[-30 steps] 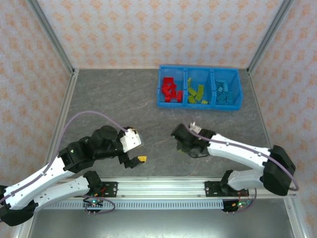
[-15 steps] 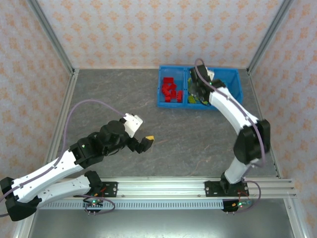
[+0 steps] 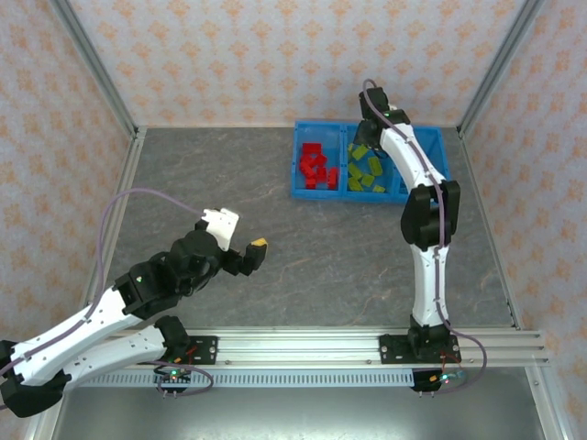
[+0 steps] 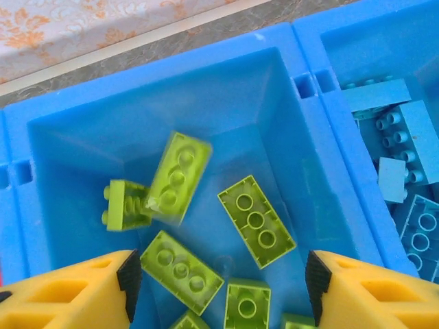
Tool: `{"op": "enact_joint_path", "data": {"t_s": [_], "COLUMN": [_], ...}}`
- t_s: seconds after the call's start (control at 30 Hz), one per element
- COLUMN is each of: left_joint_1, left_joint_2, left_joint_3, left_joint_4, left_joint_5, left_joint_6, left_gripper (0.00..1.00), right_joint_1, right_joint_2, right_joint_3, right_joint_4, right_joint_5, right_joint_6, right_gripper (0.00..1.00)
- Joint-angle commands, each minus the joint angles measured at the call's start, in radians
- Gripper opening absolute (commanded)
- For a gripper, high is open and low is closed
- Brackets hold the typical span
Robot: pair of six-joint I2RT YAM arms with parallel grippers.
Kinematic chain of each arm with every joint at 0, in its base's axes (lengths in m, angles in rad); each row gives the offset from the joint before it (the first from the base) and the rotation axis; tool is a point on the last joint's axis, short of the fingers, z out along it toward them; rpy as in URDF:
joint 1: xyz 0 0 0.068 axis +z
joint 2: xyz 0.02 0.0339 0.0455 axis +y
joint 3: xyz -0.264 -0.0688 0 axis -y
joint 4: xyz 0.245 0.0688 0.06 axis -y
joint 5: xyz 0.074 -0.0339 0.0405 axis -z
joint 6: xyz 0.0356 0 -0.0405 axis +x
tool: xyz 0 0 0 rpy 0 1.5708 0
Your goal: Sort the legos into containers by color
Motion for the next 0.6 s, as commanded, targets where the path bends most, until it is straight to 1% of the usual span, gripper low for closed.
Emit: {"op": "enact_joint_path", "data": {"t_s": [0.0,0.03,0.13,0.17,0.23,0.3,0.37,0.43,0.53,0.57], "left_joint_1": [-0.005,-0.001,0.023,0.041,0.086,0.140,0.204,0.267,0.368,0.402], "left_joint_2": [0.012,0.014,0.016,0.016,0.014,0.013,0.020,0.032,0.052,0.059], "left_joint_3": [-0.056,-0.080,-0.148,-0.174,-0.217,-0.262,-0.303,-0.336,-0.371,-0.386], "left_joint_4": [0.071,0.107,0.200,0.236,0.302,0.376,0.455,0.509,0.561,0.590], "left_joint_5": [-0.164,-0.209,-0.339,-0.382,-0.431,-0.437,-0.433,-0.427,-0.395,-0.375], "left_joint_6": [0.047,0.070,0.141,0.164,0.199,0.254,0.300,0.317,0.314,0.314], "left_gripper": [1.00,1.00,1.00,1.00,1.00,1.00,1.00,1.00,1.00,1.00], "right_joint_1": [0.004,0.005,0.005,0.005,0.006,0.005,0.005,0.005,0.005,0.004], "right_joint_2": [-0.210,-0.291,-0.548,-0.642,-0.806,-0.948,-1.078,-1.170,-1.257,-1.262], "right_joint_3": [-0.151,-0.248,-0.557,-0.669,-0.862,-1.038,-1.219,-1.383,-1.618,-1.685], "right_joint_4": [-0.019,0.018,0.165,0.229,0.323,0.424,0.549,0.696,0.947,1.039], "right_joint_5": [-0.033,-0.038,-0.050,-0.036,0.008,0.058,0.115,0.196,0.318,0.340], "right_joint_6": [-0.024,-0.026,-0.050,-0.060,-0.078,-0.101,-0.140,-0.160,-0.179,-0.190], "right_gripper": [0.66,0.68,0.75,0.78,0.82,0.85,0.86,0.88,1.00,0.99]}}
